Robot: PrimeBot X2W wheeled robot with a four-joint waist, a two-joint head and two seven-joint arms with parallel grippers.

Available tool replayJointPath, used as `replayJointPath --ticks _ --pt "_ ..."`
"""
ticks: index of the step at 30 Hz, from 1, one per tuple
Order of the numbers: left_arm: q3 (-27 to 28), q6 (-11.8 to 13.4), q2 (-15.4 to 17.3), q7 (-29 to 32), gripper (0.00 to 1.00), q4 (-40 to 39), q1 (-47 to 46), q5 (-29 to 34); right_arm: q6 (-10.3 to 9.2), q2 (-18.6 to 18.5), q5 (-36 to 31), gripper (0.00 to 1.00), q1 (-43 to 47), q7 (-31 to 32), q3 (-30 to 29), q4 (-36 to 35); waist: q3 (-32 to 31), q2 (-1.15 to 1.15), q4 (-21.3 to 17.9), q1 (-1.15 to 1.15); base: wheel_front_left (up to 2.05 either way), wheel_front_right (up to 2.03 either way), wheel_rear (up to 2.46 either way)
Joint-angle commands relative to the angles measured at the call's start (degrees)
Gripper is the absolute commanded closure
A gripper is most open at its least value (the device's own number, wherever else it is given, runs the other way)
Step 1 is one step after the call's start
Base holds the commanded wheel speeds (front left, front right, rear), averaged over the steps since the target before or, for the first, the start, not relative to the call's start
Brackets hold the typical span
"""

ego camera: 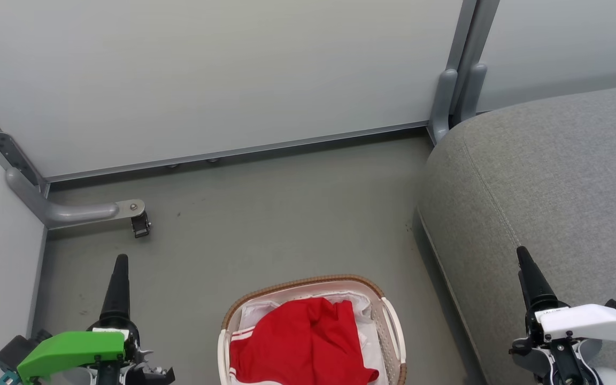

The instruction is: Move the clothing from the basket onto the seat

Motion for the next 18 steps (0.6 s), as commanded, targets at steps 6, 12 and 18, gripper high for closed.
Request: replayJointPath --ticks 6,12,18 --pt "-0.06 -0.17 0.38 -1.67 0.0 -2.21 0.03 6.35 0.02 -0.56 -7.87 0.0 -0.61 -1.73 -0.51 -2.71 0.17 0.0 0.06 0.0 0.0 0.0 0.0" --pt "-0.27 -0.19 0.43 -2.91 0.0 -3.14 0.25 12.48 0.02 -0.61 -14.11 0.0 -0.38 -2.95 -0.02 -3.69 0.36 0.0 0.15 0.0 0.0 0.0 0.0" --pt "-0.24 -0.21 0.47 -4.1 0.0 -3.68 0.55 18.63 0.02 -0.67 -19.68 0.0 -0.12 -4.14 0.39 -4.19 0.55 0.0 0.21 0.0 0.0 0.0 0.0"
